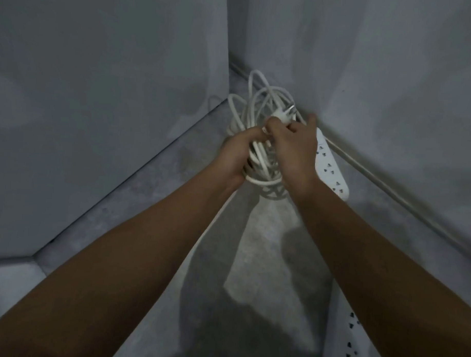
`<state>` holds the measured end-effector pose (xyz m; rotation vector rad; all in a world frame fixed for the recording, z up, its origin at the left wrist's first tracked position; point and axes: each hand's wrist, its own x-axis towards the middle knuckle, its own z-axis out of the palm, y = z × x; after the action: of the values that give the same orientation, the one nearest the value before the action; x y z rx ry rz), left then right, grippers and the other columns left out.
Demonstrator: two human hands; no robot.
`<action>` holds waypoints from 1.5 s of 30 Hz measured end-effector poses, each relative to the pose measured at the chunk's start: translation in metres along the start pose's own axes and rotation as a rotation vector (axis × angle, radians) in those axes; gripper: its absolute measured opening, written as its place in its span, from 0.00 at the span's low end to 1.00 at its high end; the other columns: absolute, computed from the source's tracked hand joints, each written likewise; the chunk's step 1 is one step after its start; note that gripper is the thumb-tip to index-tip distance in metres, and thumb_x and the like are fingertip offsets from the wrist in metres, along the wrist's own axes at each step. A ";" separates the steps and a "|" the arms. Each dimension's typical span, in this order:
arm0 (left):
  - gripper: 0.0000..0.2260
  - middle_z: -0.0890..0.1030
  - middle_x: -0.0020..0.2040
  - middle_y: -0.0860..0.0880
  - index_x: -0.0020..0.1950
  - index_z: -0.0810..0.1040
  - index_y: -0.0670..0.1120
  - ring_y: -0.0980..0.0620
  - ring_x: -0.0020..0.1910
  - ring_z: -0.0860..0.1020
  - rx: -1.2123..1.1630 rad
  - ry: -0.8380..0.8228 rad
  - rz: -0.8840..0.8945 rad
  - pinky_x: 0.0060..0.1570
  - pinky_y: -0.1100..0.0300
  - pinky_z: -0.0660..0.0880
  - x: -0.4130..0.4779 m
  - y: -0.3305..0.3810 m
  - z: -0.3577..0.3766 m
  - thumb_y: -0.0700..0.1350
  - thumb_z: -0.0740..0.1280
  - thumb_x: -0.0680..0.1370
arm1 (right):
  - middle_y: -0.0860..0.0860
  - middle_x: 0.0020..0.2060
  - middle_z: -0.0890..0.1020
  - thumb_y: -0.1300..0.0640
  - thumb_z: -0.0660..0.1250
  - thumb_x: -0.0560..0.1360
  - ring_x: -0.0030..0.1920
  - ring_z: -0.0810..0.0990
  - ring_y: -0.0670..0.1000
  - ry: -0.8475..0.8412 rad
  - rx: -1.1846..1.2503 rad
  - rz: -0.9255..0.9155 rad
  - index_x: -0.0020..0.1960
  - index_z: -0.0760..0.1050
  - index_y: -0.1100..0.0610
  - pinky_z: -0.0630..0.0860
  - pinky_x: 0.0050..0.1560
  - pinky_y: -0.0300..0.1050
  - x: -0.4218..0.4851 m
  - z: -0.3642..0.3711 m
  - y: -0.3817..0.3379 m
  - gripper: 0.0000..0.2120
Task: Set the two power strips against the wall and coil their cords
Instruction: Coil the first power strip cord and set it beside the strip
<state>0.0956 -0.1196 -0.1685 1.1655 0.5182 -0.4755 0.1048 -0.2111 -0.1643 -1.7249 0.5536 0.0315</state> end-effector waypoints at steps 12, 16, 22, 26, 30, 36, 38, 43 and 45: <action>0.07 0.75 0.37 0.39 0.40 0.75 0.40 0.44 0.37 0.75 -0.009 0.113 -0.048 0.43 0.51 0.71 0.008 -0.011 -0.014 0.40 0.69 0.65 | 0.48 0.24 0.77 0.55 0.64 0.69 0.28 0.75 0.50 0.312 0.469 0.192 0.29 0.75 0.56 0.71 0.33 0.44 0.013 -0.018 0.014 0.12; 0.18 0.75 0.49 0.35 0.51 0.76 0.38 0.41 0.48 0.76 -0.027 0.015 -0.114 0.49 0.51 0.74 0.009 -0.018 -0.042 0.43 0.70 0.64 | 0.50 0.29 0.79 0.58 0.64 0.75 0.27 0.80 0.48 0.331 0.589 0.344 0.34 0.73 0.57 0.78 0.31 0.42 0.029 -0.052 0.024 0.11; 0.11 0.83 0.42 0.41 0.48 0.80 0.37 0.48 0.39 0.83 -0.062 0.064 -0.229 0.38 0.60 0.81 -0.003 -0.052 -0.078 0.38 0.59 0.77 | 0.54 0.38 0.78 0.56 0.60 0.79 0.31 0.84 0.49 -0.061 0.537 0.480 0.51 0.72 0.60 0.80 0.30 0.42 0.035 -0.071 0.052 0.08; 0.05 0.79 0.32 0.41 0.41 0.77 0.36 0.47 0.30 0.78 -0.169 0.381 -0.123 0.31 0.60 0.78 0.005 -0.061 -0.055 0.38 0.66 0.70 | 0.50 0.32 0.82 0.51 0.60 0.79 0.28 0.80 0.48 -0.288 0.011 0.410 0.51 0.75 0.62 0.75 0.38 0.43 0.021 -0.036 0.052 0.13; 0.22 0.79 0.52 0.40 0.60 0.69 0.39 0.44 0.47 0.80 -0.156 0.688 0.012 0.48 0.51 0.79 0.009 -0.070 -0.032 0.38 0.71 0.68 | 0.52 0.34 0.86 0.47 0.57 0.81 0.29 0.80 0.48 -0.234 -0.186 0.357 0.65 0.65 0.63 0.74 0.42 0.47 0.040 -0.007 0.046 0.21; 0.34 0.74 0.65 0.41 0.68 0.67 0.38 0.41 0.63 0.74 0.281 0.817 -0.069 0.63 0.48 0.72 -0.015 -0.100 -0.013 0.57 0.72 0.71 | 0.58 0.60 0.77 0.43 0.62 0.77 0.60 0.76 0.60 -0.120 -0.449 0.002 0.68 0.64 0.57 0.71 0.59 0.49 0.043 0.009 0.060 0.26; 0.39 0.71 0.68 0.43 0.72 0.62 0.39 0.43 0.65 0.73 0.273 0.673 -0.171 0.65 0.49 0.71 -0.022 -0.105 -0.013 0.63 0.69 0.71 | 0.58 0.62 0.77 0.37 0.59 0.76 0.62 0.75 0.60 -0.189 -0.543 -0.040 0.66 0.67 0.54 0.71 0.62 0.54 0.046 0.007 0.065 0.27; 0.37 0.83 0.33 0.44 0.66 0.69 0.39 0.52 0.29 0.82 0.417 0.245 -0.398 0.26 0.61 0.78 -0.020 -0.081 -0.020 0.70 0.56 0.75 | 0.59 0.75 0.63 0.44 0.45 0.82 0.73 0.63 0.63 -0.362 -0.747 -0.003 0.77 0.57 0.54 0.60 0.72 0.59 0.052 0.002 0.047 0.26; 0.24 0.71 0.18 0.49 0.50 0.72 0.43 0.56 0.15 0.69 0.328 0.171 -0.432 0.19 0.70 0.67 -0.017 -0.074 -0.015 0.64 0.55 0.79 | 0.62 0.74 0.62 0.51 0.44 0.83 0.72 0.62 0.66 -0.378 -0.774 0.020 0.76 0.57 0.58 0.60 0.72 0.61 0.060 0.004 0.039 0.23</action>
<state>0.0363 -0.1282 -0.2169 1.4203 0.8718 -0.8607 0.1443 -0.2322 -0.2198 -2.3809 0.2816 0.6452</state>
